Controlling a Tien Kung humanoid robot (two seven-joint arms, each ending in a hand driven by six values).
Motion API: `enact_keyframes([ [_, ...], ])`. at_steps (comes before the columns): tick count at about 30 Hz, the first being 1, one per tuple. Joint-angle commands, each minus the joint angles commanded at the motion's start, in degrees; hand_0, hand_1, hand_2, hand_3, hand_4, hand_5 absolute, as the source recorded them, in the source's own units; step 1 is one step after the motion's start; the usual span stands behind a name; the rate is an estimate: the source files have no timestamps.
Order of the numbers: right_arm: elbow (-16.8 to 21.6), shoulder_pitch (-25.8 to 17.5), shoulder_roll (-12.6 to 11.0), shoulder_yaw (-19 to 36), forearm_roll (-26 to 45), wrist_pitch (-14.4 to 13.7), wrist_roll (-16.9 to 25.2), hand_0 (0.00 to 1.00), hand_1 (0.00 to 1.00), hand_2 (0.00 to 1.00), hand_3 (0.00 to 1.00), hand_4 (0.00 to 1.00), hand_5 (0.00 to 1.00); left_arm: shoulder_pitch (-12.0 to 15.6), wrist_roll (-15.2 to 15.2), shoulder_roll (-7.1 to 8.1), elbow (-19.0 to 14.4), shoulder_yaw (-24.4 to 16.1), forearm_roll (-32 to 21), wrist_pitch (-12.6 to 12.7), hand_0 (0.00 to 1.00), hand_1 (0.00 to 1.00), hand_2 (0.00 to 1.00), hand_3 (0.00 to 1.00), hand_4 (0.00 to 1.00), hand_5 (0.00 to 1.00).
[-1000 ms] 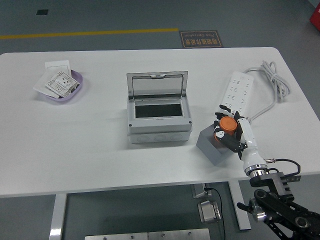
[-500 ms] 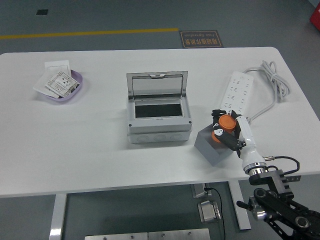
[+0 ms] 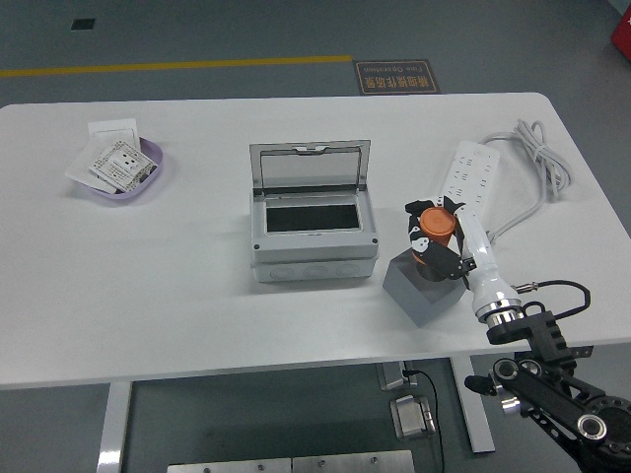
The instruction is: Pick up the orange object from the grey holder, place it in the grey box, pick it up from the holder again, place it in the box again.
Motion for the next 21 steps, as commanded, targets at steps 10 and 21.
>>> enact_keyframes([
  [10,-0.6,9.1,1.3,-3.3,-11.4,-0.1,-9.3,0.218,0.257,0.378,0.270,0.099,0.002,-0.1,0.1,0.04,0.0,-1.6,1.6,0.4,0.645,0.693,0.604,0.601,0.613,0.151],
  [21,-4.2,19.4,3.8,-10.3,-23.1,3.3,-18.9,0.002,0.049,0.279,0.212,0.002,0.040,-0.1,0.5,0.14,0.0,-4.0,4.0,0.6,0.645,0.697,0.606,0.600,0.612,0.159],
])
